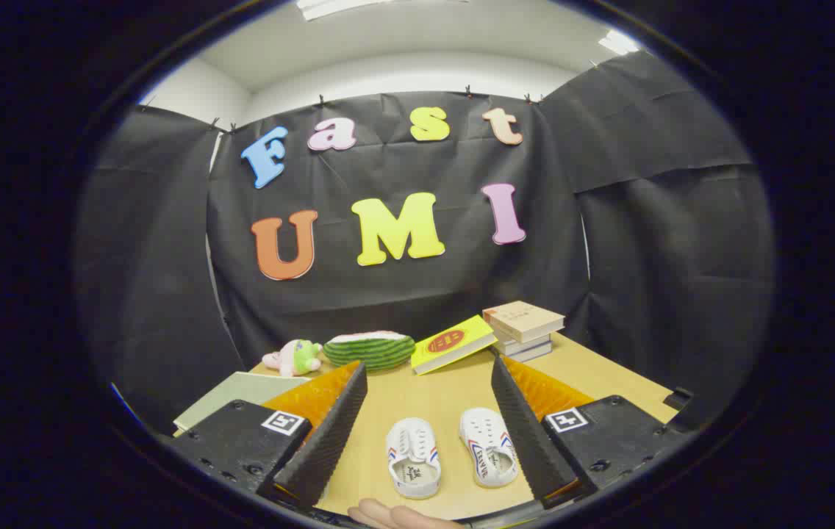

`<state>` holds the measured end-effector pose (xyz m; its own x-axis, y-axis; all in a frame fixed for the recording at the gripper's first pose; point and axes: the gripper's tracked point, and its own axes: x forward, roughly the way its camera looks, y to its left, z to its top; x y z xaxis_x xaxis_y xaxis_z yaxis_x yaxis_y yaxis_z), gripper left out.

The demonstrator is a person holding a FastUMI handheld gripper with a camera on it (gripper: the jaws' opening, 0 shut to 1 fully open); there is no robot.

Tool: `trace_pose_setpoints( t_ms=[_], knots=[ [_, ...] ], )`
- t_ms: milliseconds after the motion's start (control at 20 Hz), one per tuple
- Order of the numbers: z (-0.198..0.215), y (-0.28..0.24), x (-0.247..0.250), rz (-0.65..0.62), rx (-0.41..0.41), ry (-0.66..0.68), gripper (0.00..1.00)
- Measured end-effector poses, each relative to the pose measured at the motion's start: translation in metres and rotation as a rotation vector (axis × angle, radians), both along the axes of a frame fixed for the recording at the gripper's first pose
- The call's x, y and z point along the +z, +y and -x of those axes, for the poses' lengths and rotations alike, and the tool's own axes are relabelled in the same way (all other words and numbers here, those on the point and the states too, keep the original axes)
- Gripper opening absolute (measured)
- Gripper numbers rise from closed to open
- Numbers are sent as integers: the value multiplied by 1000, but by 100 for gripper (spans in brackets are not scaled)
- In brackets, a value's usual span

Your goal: Open the storage box then place both shoes into the box .Put the left shoe in first, then the right shoe, with the right side of both shoes facing outward in a uniform manner.

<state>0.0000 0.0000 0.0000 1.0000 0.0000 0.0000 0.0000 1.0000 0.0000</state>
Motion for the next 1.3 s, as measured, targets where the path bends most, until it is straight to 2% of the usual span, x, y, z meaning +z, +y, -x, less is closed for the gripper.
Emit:
trace_pose_setpoints(
  t_ms=[200, 400, 650, 1000, 1150, 1300],
  knots=[
    [2, -7, -3, 39, -29, 4, 100],
    [1, -5, -4, 40, 2, 26, 100],
    [5, -9, -1, 52, -9, 5, 100],
    [-7, -17, -9, 87, 18, 22, 100],
    [-24, -5, -19, 40, 85, 53, 100],
    [-43, 12, -47, -15, 181, 155, 100]
  ],
)
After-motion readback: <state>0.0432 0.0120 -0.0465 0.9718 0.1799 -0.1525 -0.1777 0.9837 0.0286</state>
